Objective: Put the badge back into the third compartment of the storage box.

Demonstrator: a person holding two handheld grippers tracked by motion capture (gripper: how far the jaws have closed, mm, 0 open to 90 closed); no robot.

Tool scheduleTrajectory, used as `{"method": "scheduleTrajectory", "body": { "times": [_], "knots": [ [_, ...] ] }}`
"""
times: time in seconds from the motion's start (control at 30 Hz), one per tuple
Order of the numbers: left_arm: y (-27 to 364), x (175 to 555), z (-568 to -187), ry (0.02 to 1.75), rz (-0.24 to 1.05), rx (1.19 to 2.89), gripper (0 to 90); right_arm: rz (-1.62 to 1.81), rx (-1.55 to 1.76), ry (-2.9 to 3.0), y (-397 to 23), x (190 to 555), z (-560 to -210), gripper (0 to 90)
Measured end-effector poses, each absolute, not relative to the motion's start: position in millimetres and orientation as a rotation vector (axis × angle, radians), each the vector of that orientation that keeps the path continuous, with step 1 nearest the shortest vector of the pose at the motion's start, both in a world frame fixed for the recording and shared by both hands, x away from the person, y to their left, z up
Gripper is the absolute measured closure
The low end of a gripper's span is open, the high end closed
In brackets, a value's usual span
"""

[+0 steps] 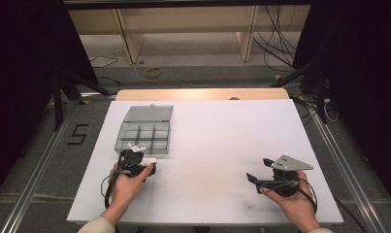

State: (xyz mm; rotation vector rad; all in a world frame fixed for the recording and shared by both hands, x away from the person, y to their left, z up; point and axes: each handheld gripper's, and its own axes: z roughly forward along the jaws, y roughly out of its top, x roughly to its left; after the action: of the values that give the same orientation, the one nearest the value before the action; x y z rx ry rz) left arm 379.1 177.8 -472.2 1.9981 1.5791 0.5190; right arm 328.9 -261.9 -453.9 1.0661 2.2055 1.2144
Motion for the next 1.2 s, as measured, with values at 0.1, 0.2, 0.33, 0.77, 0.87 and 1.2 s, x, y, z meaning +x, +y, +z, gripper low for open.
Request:
{"method": "scheduleTrajectory", "body": {
  "times": [0.1,0.2,0.33,0.77,0.87,1.2],
  "knots": [
    [177.0,381.2,-474.8,1.567,0.503,2.014,38.4,1.215,1.064,2.208,-261.5,328.7,-453.9,19.5],
    [175.6,385.2,-476.5,1.627,0.479,2.008,31.0,1.216,1.058,2.214,-260.5,328.9,-454.2,19.6],
    [171.4,389.7,-479.8,1.692,0.513,1.990,22.1,1.219,1.056,2.214,-259.0,328.8,-454.6,19.7],
    [168.1,394.6,-486.5,1.737,0.506,1.985,17.7,1.220,1.041,2.222,-259.6,328.3,-454.2,20.2],
    [168.8,394.1,-485.3,1.726,0.501,1.999,20.9,1.218,1.042,2.222,-259.5,328.3,-454.2,20.3],
    [168.6,392.8,-483.0,1.710,0.497,2.013,32.2,1.221,1.044,2.222,-259.1,328.2,-454.2,20.4]
  ]
}}
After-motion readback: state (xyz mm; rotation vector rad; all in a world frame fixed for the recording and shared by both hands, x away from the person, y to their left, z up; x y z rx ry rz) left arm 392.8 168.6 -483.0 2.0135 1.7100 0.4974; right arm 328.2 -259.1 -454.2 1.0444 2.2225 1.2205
